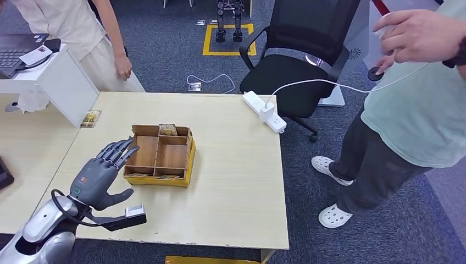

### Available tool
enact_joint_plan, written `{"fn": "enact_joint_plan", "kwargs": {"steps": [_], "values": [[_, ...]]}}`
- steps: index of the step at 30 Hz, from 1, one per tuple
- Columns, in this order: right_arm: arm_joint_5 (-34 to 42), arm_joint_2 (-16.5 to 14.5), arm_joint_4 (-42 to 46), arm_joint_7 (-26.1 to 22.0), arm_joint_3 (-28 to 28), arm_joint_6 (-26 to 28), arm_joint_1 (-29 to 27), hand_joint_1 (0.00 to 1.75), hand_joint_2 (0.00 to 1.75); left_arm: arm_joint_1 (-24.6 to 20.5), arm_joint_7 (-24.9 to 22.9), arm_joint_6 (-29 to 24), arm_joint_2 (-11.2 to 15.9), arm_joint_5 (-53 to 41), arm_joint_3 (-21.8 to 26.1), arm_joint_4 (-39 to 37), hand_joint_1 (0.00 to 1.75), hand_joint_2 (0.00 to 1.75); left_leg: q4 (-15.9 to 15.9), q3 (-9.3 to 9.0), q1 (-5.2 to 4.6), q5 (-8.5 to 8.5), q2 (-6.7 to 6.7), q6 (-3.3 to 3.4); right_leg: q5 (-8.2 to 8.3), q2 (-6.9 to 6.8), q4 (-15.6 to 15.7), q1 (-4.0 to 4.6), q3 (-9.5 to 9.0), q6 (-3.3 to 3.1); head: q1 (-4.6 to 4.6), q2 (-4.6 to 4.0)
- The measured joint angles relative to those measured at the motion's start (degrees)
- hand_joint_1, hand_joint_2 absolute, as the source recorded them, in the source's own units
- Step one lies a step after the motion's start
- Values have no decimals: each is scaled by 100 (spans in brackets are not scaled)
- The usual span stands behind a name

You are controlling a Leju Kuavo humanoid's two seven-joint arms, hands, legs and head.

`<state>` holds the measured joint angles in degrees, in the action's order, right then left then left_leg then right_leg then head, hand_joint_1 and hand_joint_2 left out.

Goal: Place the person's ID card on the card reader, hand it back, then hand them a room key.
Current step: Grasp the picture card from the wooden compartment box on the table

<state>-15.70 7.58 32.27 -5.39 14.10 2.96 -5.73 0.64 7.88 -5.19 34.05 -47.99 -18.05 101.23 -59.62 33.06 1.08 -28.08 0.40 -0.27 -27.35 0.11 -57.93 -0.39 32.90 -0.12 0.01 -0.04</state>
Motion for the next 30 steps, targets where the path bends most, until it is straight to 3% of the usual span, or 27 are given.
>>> {"fn": "enact_joint_plan", "kwargs": {"steps": [14, 30], "values": [[-93, -2, 243, 102, -145, 5, -131, 0, 0, -172, -709, -484, -335, -1058, -169, -771, 0, 175, 0, 1, 0, 0, 1, 0, 0, 1, 0, 0, 2, 0, -1, 0], [-132, -1, 264, 62, -187, -16, -139, 0, 0, -242, -646, -228, -340, -1005, -175, -1106, 0, 175, 0, 2, 1, 0, 1, 0, 0, 1, 0, 0, 2, 0, -1, 0]]}}
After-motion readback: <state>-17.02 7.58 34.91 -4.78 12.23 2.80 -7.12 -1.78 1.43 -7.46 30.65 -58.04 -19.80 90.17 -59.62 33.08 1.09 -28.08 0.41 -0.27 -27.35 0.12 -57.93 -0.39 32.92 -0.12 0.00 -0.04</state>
